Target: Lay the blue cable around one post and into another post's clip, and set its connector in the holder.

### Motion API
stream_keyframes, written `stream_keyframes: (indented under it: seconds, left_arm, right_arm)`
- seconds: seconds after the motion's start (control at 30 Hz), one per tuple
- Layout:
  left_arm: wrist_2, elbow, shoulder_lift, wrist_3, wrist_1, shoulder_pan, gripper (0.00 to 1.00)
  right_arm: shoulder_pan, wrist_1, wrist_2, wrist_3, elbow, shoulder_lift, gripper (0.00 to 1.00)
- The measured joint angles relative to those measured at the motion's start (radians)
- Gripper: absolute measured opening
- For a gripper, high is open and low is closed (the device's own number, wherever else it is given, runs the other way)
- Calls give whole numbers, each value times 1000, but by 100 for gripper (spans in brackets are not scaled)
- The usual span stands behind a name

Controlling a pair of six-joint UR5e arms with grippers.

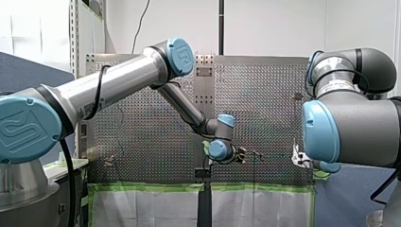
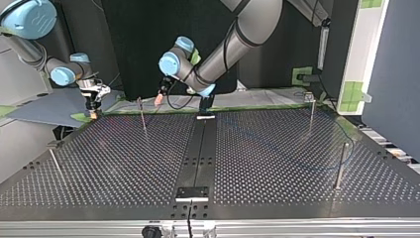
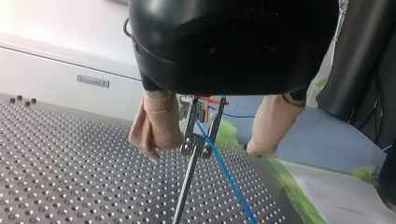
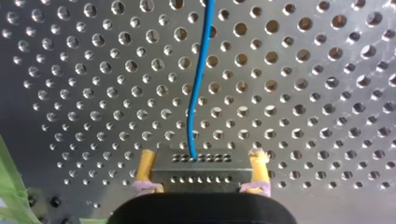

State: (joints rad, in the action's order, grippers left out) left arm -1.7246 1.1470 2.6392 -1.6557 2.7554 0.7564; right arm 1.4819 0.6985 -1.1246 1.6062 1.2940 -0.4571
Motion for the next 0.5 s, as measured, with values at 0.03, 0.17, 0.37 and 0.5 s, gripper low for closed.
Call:
stream_keyframes:
  seconds: [0.03,0.17,0.37,0.5]
  left_arm:
    - [-1,0,0,0,1,1,100]
    - [-11,0,0,-2,13,4,100]
    - [-19,0,0,-2,25,6,100]
    - [-21,0,0,-3,26,6,100]
  right_arm:
    - [0,0,0,1,0,0,0]
    - [0,3,0,4,0,1,0]
    - [0,4,0,9,0,3,0]
    - [0,3,0,9,0,4,0]
